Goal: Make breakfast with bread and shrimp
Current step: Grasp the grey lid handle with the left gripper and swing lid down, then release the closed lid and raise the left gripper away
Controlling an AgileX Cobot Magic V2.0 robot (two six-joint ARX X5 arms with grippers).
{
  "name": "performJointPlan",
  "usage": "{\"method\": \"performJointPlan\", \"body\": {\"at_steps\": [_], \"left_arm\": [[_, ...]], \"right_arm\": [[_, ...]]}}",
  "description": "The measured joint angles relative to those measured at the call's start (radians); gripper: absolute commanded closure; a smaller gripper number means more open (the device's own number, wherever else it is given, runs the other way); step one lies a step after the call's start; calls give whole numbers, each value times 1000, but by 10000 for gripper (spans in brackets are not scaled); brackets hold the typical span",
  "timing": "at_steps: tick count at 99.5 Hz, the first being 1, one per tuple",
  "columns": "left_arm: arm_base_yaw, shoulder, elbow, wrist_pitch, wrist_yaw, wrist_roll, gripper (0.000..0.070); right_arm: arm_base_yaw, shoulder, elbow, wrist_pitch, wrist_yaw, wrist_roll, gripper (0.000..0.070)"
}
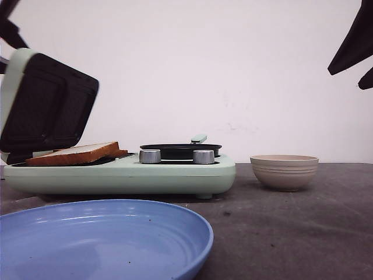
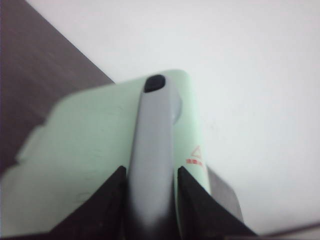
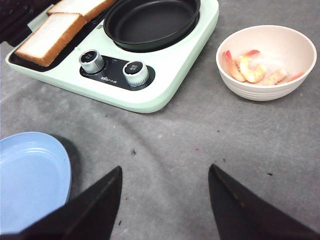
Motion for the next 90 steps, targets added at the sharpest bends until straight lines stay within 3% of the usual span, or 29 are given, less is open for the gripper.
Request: {"method": "performJointPlan", "body": {"at_steps": [32,90], "left_arm": [[-167,4,4,-63,-146,144,694],[-397,198,8,-63,-268,394,694]], "right_arm": [[0,0,0,-1,0,0,372],[0,0,0,-17,0,0,372]]}}
